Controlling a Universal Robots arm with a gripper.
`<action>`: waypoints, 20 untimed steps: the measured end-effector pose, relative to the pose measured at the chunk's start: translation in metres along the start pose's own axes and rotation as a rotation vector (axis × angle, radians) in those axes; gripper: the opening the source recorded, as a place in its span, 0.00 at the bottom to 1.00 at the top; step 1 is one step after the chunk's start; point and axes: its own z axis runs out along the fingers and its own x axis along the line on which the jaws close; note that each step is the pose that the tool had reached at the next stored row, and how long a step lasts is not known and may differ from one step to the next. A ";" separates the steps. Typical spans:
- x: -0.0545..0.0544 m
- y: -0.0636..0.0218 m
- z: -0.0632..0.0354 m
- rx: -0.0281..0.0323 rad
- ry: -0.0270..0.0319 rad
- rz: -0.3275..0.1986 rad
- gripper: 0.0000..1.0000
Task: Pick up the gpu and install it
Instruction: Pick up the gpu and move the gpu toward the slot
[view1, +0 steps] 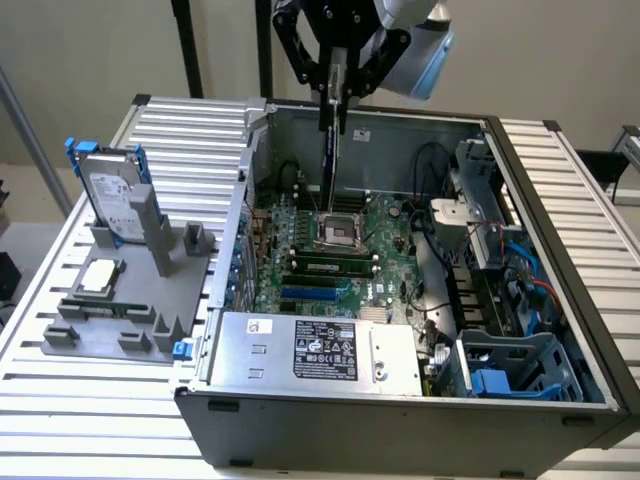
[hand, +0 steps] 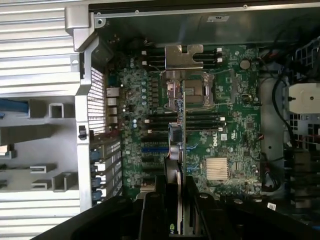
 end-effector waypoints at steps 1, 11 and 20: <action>-0.004 0.0003 0.0002 -0.0001 0.0000 0.000 0.27; -0.030 0.0064 0.0117 0.0071 -0.0009 -0.008 0.27; -0.054 0.0079 0.0183 0.0128 0.0022 -0.013 0.27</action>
